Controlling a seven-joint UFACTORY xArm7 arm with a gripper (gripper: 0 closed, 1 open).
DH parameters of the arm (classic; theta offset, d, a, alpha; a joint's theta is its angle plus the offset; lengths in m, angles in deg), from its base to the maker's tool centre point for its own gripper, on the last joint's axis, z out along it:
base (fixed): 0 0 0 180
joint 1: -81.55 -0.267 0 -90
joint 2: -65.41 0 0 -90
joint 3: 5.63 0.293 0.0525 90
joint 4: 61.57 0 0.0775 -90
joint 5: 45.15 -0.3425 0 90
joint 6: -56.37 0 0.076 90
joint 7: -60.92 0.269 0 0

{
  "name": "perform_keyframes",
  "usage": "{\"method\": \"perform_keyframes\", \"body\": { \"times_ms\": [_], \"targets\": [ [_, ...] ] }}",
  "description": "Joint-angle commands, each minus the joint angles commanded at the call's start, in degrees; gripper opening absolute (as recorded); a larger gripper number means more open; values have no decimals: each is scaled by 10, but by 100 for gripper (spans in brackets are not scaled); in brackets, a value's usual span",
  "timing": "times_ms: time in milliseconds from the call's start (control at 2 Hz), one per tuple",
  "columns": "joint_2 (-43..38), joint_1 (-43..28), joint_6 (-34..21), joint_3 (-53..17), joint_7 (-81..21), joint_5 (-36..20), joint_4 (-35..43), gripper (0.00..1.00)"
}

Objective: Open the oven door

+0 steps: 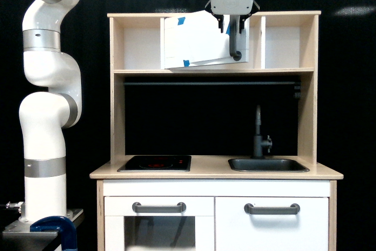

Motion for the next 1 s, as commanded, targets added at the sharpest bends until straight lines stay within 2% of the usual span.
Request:
{"method": "perform_keyframes", "body": {
  "times_ms": [500, 1000],
  "targets": [
    [2, 4, -9, -6, -5, 1, -2, 100],
    [21, 37, -64, -49, -59, 12, -30, 100]
  ]
}}
